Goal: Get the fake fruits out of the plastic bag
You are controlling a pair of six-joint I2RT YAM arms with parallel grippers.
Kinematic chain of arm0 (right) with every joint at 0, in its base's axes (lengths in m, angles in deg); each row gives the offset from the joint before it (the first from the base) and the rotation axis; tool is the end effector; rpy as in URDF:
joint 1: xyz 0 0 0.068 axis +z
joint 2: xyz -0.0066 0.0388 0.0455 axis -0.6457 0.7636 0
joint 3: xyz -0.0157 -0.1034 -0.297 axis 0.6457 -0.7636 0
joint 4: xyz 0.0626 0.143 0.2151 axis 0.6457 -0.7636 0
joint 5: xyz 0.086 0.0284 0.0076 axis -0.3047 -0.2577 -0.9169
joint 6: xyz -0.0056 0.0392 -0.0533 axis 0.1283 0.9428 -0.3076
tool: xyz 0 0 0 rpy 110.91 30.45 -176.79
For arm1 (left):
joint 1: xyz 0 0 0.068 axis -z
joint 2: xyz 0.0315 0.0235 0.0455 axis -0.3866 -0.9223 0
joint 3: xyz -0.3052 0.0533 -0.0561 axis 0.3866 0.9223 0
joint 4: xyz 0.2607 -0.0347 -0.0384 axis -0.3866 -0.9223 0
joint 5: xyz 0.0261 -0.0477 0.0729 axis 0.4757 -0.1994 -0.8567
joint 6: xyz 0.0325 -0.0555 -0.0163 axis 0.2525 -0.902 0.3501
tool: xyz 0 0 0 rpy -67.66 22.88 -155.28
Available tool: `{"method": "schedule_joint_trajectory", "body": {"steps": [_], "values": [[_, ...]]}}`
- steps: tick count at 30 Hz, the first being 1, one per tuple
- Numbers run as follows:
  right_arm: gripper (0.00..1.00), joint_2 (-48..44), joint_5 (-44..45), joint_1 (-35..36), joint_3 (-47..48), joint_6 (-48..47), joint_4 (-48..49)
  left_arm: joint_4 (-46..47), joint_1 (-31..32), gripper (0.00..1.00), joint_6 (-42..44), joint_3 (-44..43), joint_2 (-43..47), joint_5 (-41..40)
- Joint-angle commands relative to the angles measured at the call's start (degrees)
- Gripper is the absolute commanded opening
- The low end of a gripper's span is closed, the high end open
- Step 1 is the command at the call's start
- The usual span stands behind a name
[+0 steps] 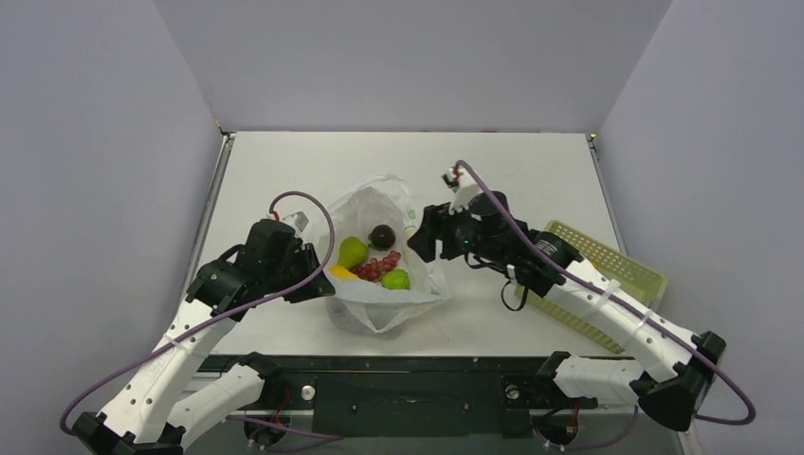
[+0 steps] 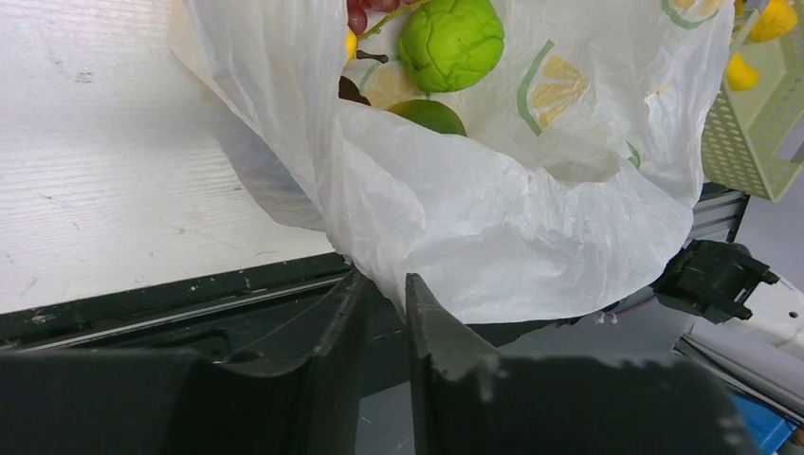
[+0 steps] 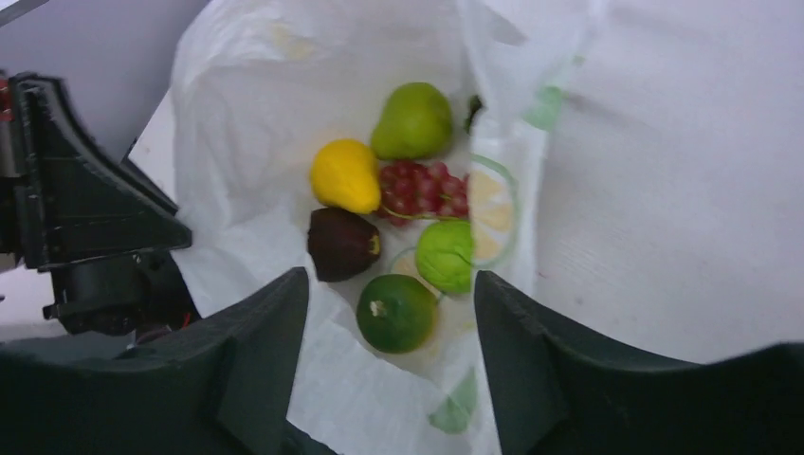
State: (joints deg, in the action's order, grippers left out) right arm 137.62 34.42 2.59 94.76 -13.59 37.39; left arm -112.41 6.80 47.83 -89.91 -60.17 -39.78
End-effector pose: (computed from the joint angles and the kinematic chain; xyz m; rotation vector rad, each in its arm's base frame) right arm 0.1711 0.1650 0.3871 -0.3259 2.1652 0.8337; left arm 0.1174 -0.0745 0.3414 -0.2112 2.5831 -0.6616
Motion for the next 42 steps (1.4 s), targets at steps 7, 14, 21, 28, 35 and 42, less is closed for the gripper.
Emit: {"method": "schedule_joint_trajectory", "body": {"steps": [7,14,21,28,35,42], "values": [[0.48,24.66,6.42,16.09,5.80,-8.68,13.03,-0.06,-0.80,0.00,-0.41,-0.43,0.21,-0.98],[0.36,33.23,3.97,17.95,5.67,-11.28,15.77,-1.40,-0.97,0.00,-2.16,0.03,0.36,-1.10],[0.34,26.94,1.46,26.57,-4.84,-15.46,16.75,-4.11,-1.06,0.00,-3.03,0.89,0.06,-1.13],[0.38,26.92,7.09,23.48,-3.49,-10.71,18.15,-5.69,-1.06,0.00,-5.10,2.21,-0.16,-1.57],[0.54,24.99,11.73,15.17,1.26,-8.31,18.89,-8.17,-0.93,0.00,-5.49,1.94,-1.69,-4.29],[0.56,23.58,6.67,19.79,1.46,-12.66,19.03,-7.69,-0.59,0.00,-5.45,4.19,-1.57,-5.98]]}}
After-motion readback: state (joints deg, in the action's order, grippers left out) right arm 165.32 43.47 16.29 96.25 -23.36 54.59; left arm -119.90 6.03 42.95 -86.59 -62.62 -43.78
